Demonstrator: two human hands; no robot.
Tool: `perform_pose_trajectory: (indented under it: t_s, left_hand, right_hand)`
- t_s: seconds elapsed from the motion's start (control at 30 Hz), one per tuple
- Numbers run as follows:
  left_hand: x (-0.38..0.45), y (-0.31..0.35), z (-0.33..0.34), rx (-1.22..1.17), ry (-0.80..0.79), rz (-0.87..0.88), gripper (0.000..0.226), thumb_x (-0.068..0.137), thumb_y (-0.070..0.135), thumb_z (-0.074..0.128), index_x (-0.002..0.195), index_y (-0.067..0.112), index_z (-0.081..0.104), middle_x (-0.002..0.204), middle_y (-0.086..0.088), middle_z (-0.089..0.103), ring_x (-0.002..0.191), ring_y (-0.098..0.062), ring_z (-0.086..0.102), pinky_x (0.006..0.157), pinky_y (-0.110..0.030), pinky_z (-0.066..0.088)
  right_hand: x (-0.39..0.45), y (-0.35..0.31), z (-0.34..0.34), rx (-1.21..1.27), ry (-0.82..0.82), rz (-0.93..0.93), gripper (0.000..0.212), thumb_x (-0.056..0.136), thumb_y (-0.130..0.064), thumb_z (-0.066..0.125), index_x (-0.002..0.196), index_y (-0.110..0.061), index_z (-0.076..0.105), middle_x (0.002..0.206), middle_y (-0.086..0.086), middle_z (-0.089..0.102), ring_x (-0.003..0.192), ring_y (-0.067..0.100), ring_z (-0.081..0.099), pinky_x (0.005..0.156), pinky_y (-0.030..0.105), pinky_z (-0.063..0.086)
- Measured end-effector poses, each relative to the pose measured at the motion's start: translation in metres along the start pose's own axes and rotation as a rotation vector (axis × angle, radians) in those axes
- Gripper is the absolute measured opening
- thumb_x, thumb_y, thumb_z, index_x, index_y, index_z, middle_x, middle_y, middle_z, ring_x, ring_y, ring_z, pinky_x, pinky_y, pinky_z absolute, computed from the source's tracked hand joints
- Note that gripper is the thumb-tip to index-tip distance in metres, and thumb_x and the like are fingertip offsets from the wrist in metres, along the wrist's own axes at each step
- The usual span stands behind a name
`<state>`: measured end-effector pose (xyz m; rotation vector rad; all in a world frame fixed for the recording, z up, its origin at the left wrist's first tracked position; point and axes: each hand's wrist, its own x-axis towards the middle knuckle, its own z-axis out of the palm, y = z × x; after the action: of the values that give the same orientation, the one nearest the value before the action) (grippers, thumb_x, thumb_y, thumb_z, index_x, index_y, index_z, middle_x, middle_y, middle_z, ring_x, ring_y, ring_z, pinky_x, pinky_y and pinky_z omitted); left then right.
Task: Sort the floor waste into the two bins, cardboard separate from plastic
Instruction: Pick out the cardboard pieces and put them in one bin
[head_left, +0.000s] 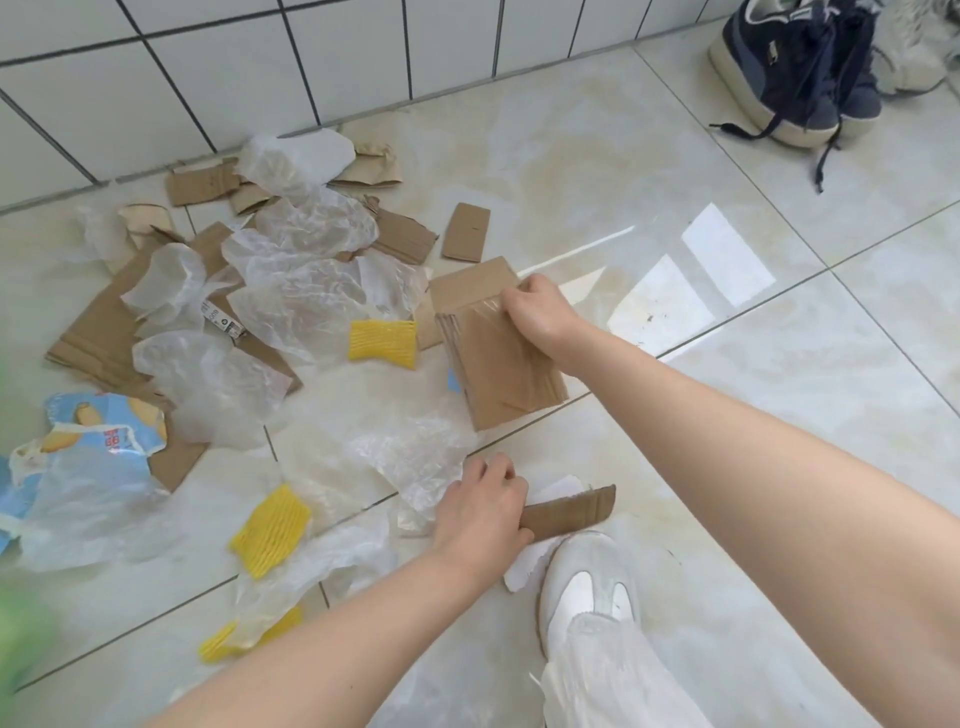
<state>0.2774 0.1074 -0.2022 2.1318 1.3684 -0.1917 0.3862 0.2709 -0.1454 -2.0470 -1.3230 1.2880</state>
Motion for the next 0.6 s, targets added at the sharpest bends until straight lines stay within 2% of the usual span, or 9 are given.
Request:
perform_pose_trajectory:
  t_s: [0.13,0.2,0.27,0.37,0.47,0.6]
  left_hand:
    - [0.002,0.006,0.004,0.089,-0.008,-0.008,0.04,0.083,0.033,0.064,0.115,0.013,0.05,0.127,-0.003,0.036,0.115,-0.029,0.036,0.082,-0.037,0.043]
    - [0.001,0.009,0.007,0.097,-0.029,-0.033,0.04,0.083,0.027,0.065,0.116,0.013,0.047,0.126,-0.004,0.036,0.111,-0.029,0.038,0.078,-0.037,0.044]
    - [0.0,0.012,0.01,0.089,-0.042,-0.061,0.041,0.081,0.017,0.068,0.114,0.014,0.043,0.122,-0.006,0.038,0.102,-0.028,0.045,0.068,-0.035,0.04]
    - [-0.004,0.012,0.007,0.077,-0.068,-0.092,0.048,0.08,0.001,0.062,0.119,0.013,0.037,0.116,-0.008,0.045,0.095,-0.027,0.052,0.063,-0.034,0.034]
    - [-0.009,-0.001,-0.003,0.089,-0.034,-0.128,0.059,0.08,-0.004,0.054,0.13,0.014,0.029,0.112,-0.008,0.051,0.098,-0.028,0.054,0.063,-0.034,0.033]
    - [-0.016,-0.033,-0.015,-0.024,-0.02,-0.222,0.059,0.079,-0.005,0.048,0.13,0.017,0.027,0.112,-0.006,0.056,0.1,-0.03,0.057,0.063,-0.036,0.037]
  right_hand:
    - [0.009,-0.005,0.013,-0.031,-0.086,0.075,0.016,0.088,-0.022,0.038,0.093,-0.009,0.046,0.079,0.003,0.045,0.066,0.017,0.041,0.057,0.028,0.031]
    - [0.013,-0.006,0.015,-0.027,-0.097,0.107,0.021,0.088,-0.025,0.037,0.098,-0.01,0.047,0.083,0.004,0.047,0.071,0.019,0.044,0.061,0.028,0.034]
    - [0.016,-0.003,0.016,-0.039,-0.078,0.119,0.02,0.084,-0.028,0.038,0.088,-0.013,0.05,0.078,0.004,0.048,0.071,0.022,0.045,0.066,0.03,0.035]
    - [0.018,0.005,0.013,-0.061,-0.052,0.103,0.02,0.08,-0.023,0.04,0.06,-0.018,0.037,0.06,0.002,0.037,0.058,0.021,0.035,0.057,0.029,0.028]
    - [0.019,0.016,0.005,-0.064,-0.03,0.113,0.021,0.082,-0.021,0.041,0.062,-0.017,0.036,0.062,0.002,0.035,0.055,0.019,0.032,0.051,0.027,0.025]
    - [0.015,0.031,-0.004,-0.032,-0.038,0.158,0.014,0.079,-0.025,0.05,0.074,-0.013,0.043,0.07,0.004,0.041,0.065,0.021,0.037,0.061,0.029,0.033]
